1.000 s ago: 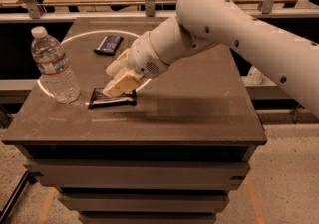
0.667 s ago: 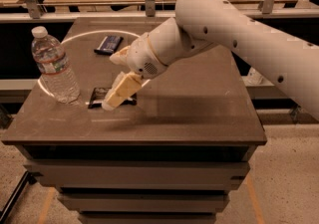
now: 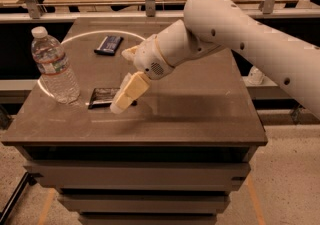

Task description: Move rxbar chocolate near water bottle

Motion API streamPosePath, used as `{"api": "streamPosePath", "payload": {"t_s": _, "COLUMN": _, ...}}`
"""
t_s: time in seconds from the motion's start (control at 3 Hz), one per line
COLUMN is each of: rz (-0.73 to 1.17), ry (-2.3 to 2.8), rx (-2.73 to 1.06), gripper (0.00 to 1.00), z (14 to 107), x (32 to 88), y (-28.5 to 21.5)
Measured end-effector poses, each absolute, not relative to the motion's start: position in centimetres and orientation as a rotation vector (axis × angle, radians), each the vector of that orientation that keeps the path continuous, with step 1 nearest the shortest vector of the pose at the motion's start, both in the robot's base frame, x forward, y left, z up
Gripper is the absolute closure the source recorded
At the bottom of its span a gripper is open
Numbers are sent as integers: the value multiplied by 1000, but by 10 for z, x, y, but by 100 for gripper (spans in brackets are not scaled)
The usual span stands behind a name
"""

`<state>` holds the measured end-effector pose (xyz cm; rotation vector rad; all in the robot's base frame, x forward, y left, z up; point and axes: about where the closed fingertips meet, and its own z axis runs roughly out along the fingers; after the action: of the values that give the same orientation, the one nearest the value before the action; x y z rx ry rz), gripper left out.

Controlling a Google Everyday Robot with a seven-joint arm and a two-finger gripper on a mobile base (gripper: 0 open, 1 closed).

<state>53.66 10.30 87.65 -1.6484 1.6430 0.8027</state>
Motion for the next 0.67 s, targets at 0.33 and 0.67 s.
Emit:
{"api": "streamPosePath", "payload": {"t_s": 0.33, "rz": 808, "ry": 1643, "rx": -1637, "gripper": 0, "z": 877, "x": 544, "y": 92}}
{"api": "streamPosePath", "payload": {"t_s": 0.67, "rz": 794, "ry": 1654, "rx": -1650, "gripper": 0, "z": 876, "x": 554, "y": 74}}
